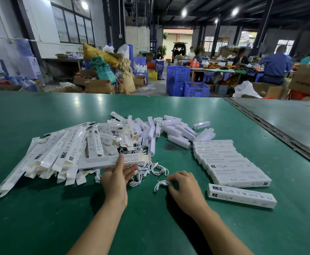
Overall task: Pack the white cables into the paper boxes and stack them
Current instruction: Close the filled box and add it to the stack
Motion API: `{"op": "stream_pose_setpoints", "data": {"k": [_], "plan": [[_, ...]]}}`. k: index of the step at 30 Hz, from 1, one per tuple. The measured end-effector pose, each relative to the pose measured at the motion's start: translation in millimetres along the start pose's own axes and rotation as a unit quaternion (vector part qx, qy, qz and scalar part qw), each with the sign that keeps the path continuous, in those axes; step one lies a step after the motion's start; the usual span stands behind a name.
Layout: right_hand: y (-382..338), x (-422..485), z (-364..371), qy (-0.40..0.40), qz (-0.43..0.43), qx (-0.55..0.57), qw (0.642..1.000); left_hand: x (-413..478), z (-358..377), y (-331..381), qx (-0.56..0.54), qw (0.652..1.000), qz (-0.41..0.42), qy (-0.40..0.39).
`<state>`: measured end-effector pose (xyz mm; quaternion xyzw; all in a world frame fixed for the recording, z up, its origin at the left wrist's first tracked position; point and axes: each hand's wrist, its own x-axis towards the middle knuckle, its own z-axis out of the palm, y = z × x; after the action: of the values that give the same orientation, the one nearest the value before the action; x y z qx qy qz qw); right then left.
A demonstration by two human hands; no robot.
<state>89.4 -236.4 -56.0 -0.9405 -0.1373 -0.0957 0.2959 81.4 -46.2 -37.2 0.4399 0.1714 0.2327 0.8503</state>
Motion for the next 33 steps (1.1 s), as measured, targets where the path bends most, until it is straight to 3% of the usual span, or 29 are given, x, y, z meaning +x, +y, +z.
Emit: {"op": "stream_pose_setpoints", "data": {"k": [6,12,25,33], "plan": [[-15,-4,10,0.055,0.005,-0.016,0.998,-2,1,-1,0.004,1.0,-0.005,-0.005],[-28,-4,21,0.016,-0.054,-0.067,0.996,-4,4,-2,0.012,1.0,-0.009,-0.011],[-12,-3,0,-0.041,-0.038,-0.056,0.997,-8,5,2,0.011,1.0,-0.013,-0.02],[-14,-2,-6,0.056,0.011,0.051,0.997,-8,5,-1,0.029,0.998,-0.025,-0.049]]}}
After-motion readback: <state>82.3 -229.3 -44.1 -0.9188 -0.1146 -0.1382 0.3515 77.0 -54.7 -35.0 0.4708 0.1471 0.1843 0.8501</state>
